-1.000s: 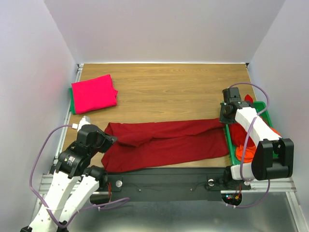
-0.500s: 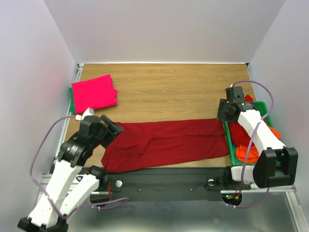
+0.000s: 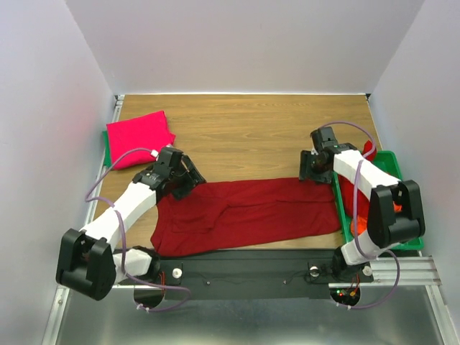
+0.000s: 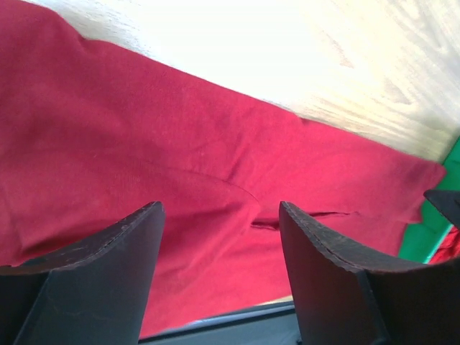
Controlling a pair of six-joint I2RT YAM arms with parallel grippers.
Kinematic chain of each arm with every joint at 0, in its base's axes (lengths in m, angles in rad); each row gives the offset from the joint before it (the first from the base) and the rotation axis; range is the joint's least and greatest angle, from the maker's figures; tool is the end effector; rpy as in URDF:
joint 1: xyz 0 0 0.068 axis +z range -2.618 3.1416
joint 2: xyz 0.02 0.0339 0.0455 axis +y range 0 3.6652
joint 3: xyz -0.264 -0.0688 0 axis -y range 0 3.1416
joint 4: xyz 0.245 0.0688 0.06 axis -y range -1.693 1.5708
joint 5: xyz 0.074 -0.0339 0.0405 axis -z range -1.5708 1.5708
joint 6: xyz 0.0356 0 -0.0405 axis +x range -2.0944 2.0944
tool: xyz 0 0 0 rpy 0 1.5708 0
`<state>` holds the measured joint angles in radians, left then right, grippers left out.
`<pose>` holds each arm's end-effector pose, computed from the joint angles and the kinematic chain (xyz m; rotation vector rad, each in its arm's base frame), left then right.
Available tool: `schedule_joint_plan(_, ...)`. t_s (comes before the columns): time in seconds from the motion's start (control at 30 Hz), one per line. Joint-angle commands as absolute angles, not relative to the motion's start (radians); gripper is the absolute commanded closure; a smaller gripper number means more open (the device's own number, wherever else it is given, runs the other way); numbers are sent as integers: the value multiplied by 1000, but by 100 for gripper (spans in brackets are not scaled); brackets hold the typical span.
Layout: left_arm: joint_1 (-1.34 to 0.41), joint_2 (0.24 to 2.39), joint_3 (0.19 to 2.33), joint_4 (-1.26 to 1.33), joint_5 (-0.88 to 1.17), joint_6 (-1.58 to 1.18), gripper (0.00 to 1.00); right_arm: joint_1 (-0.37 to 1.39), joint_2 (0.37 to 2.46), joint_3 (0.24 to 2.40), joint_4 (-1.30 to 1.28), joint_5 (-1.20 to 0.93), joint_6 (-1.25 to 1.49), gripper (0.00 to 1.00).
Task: Fold and stack the t-shirts
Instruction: Fold the tshirt
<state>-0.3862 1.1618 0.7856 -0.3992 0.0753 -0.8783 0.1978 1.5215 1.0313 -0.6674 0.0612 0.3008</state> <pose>0.2242 -0.0941 0.2449 -0.5605 2.3912 -0.6843 0.2900 0.0559 0.2145 0.1578 2.7212 0.0601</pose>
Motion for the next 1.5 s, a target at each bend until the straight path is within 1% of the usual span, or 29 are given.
schedule_joint_plan(0.0,-390,1204,717,-273,135,-850,23,195,1589,1037,-618,5,327,36)
schedule_joint_plan(0.23,-353,1305,663,-210,149,-816,19,193,1722,1034,-598,5,348,36)
schedule_joint_plan(0.33,-325,1373,661,-183,170,-775,19,193,1794,1063,-595,12,353,36)
schedule_joint_plan(0.47,-304,1462,695,-180,140,-718,18,193,1876,1143,-594,67,359,36)
schedule_joint_plan(0.57,-281,1534,751,-175,127,-686,18,192,1945,1232,-594,93,359,36)
schedule_joint_plan(0.77,-249,1718,974,-236,65,-604,17,183,2098,1462,-604,152,364,35)
schedule_joint_plan(1.0,-242,1799,1230,-339,-37,-508,15,170,2218,1693,-653,144,351,35)
schedule_joint_plan(1.03,-242,1815,1297,-353,-57,-497,15,170,2236,1742,-660,137,345,35)
schedule_joint_plan(1.1,-242,1824,1389,-374,-60,-457,15,170,2246,1811,-660,80,322,35)
schedule_joint_plan(1.27,-282,1806,1520,-376,-77,-339,14,173,2218,1925,-657,5,321,34)
schedule_joint_plan(1.37,-347,1786,1532,-377,-113,-229,14,181,2191,1963,-658,-21,318,33)
schedule_joint_plan(1.47,-419,1752,1477,-377,-149,-144,14,190,2125,1919,-658,-26,333,33)
